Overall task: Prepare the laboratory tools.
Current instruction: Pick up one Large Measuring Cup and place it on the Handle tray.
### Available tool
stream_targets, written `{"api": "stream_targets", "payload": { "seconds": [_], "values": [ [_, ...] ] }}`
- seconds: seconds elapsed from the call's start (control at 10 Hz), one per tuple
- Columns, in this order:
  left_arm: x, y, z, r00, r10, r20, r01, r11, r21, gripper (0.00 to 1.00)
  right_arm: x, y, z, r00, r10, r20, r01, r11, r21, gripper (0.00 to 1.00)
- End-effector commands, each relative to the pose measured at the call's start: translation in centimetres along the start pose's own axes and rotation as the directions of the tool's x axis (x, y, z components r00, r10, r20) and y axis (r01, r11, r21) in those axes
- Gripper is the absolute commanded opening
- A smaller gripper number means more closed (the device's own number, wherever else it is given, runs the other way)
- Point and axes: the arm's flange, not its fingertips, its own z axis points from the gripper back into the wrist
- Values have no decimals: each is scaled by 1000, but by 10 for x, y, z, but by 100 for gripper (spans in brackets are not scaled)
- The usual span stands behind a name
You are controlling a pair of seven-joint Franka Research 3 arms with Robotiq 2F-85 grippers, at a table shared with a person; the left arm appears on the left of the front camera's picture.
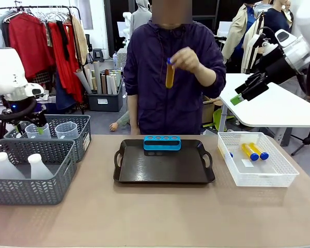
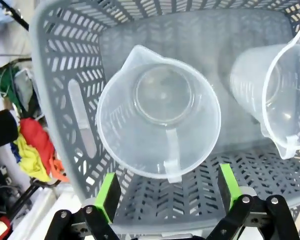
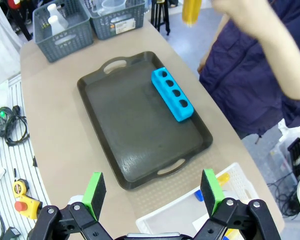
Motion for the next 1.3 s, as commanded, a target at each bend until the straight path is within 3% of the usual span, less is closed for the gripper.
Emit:
{"api": "stream_targets", "payload": {
  "seconds": [0.0, 0.6, 1.1, 1.2],
  "values": [
    [-2, 0, -5, 999, -30, 28, 31, 998, -48, 100, 1, 0, 0, 1000, 2, 13, -2, 1000, 6, 100],
    [-11, 2, -31, 998, -34, 43, 36, 998, -53, 100, 1, 0, 0, 1000, 2, 13, -2, 1000, 6, 100],
    [-18, 5, -31, 1000, -18, 15, 19, 999, -46, 8, 1, 0, 0, 1000, 2, 13, -2, 1000, 6, 100],
    [-20, 3, -27, 1000, -18, 11, 18, 999, -47, 0, 1, 0, 0, 1000, 2, 13, -2, 1000, 6, 100]
  ]
}}
